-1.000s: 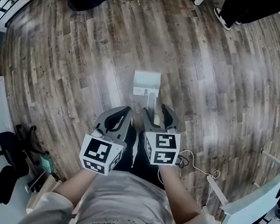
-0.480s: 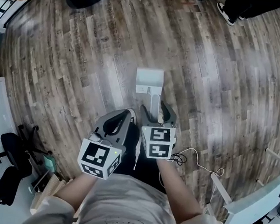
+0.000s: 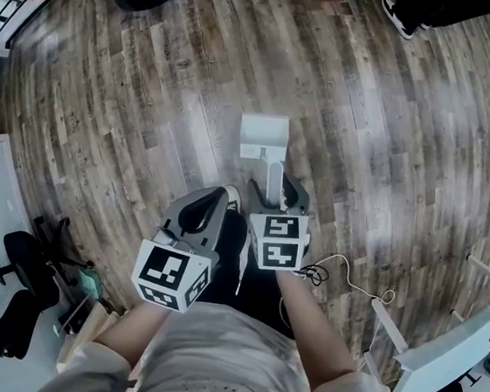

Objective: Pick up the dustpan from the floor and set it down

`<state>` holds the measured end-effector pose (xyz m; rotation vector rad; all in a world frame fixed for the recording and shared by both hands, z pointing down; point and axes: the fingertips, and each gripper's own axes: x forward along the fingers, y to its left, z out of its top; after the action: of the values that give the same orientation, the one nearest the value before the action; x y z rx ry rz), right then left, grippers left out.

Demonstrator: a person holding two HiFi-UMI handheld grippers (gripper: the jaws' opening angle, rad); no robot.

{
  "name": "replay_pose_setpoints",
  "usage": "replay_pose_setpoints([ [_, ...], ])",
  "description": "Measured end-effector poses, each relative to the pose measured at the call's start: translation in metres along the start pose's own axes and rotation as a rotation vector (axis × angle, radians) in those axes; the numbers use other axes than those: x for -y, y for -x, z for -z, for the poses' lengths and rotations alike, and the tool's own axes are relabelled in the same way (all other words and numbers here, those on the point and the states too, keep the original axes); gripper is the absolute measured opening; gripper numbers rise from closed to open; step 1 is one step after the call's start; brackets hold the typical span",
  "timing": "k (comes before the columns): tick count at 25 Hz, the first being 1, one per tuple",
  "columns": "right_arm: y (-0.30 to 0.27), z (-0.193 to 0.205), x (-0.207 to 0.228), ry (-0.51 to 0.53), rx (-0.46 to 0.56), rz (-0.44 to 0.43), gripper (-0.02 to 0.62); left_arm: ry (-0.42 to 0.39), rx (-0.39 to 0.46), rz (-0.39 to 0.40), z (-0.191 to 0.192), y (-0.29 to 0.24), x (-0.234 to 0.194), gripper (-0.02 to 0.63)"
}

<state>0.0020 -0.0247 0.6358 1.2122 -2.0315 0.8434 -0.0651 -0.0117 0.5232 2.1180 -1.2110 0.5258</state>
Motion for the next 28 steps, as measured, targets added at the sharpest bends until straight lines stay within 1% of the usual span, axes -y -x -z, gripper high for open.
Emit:
replay_pose_setpoints([
  [4,-0.003,0.001,-0.003,0.025,-0.027,-0.006,0.261,0.001,-0.003,-0.004,0.001,0.0,-0.002,0.023],
  [6,-0.003,0.001,-0.003,0.029,-0.04,0.004,0.212,0.002,-0.005,-0.006,0.001,0.001,-0.004,0.023],
  [7,-0.002,0.002,-0.002,0.027,-0.047,0.007,0.162,0.003,-0.005,-0.008,0.002,0.002,-0.005,0.023],
  [8,-0.002,0.002,-0.002,0.021,-0.051,0.009,0.138,0.003,-0.006,-0.01,0.002,0.002,-0.005,0.023],
  [15,-0.002,0.005,0.009,-0.058,-0.046,0.024,0.074,0.003,-0.006,-0.013,0.003,0.004,-0.009,0.023],
  [21,0.003,0.006,0.01,-0.065,-0.032,0.001,0.069,-0.004,-0.013,-0.014,0.004,0.004,-0.006,0.023],
  [28,0.01,0.008,0.004,-0.052,-0.039,-0.028,0.067,-0.014,-0.008,-0.014,0.002,0.008,-0.004,0.023],
])
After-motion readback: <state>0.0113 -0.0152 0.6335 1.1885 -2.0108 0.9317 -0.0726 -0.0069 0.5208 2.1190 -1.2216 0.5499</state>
